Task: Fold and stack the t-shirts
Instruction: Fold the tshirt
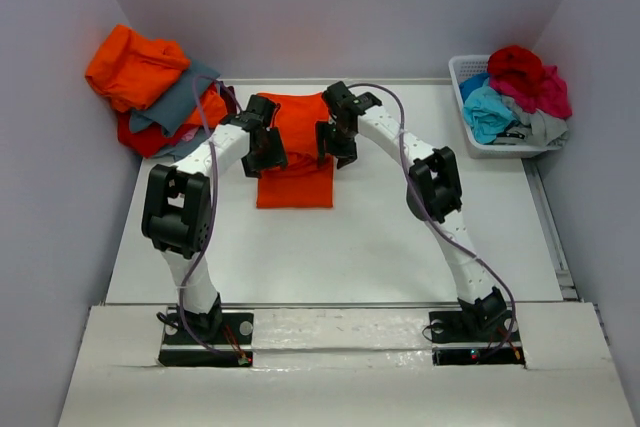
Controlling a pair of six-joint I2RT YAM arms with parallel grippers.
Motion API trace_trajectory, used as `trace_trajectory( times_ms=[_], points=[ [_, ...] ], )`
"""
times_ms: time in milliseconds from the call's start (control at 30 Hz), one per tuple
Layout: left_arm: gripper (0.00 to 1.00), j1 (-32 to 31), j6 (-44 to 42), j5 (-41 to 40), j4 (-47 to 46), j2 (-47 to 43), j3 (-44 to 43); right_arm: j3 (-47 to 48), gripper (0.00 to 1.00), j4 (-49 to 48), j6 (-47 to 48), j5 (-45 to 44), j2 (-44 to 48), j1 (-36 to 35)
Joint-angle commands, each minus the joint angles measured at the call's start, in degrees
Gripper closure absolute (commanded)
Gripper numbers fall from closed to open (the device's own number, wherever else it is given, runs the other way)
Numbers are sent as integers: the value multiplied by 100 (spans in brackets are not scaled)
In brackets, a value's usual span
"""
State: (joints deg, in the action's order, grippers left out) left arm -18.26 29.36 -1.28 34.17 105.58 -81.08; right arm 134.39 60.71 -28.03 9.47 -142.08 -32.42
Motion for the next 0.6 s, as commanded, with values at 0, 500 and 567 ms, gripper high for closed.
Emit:
trace_trajectory(
  times_ms=[0, 500, 567],
  points=[
    [30, -28, -124, -39, 169, 58, -162, 474, 35, 3, 43, 81, -214, -53],
    [31, -28, -256, -21, -183, 1096, -1006, 817, 35, -323, -18, 2, -119, 52],
    [31, -28, -247, -74, -244, 1158, -1068, 695, 35, -410, -9, -25, -48, 52]
  ],
)
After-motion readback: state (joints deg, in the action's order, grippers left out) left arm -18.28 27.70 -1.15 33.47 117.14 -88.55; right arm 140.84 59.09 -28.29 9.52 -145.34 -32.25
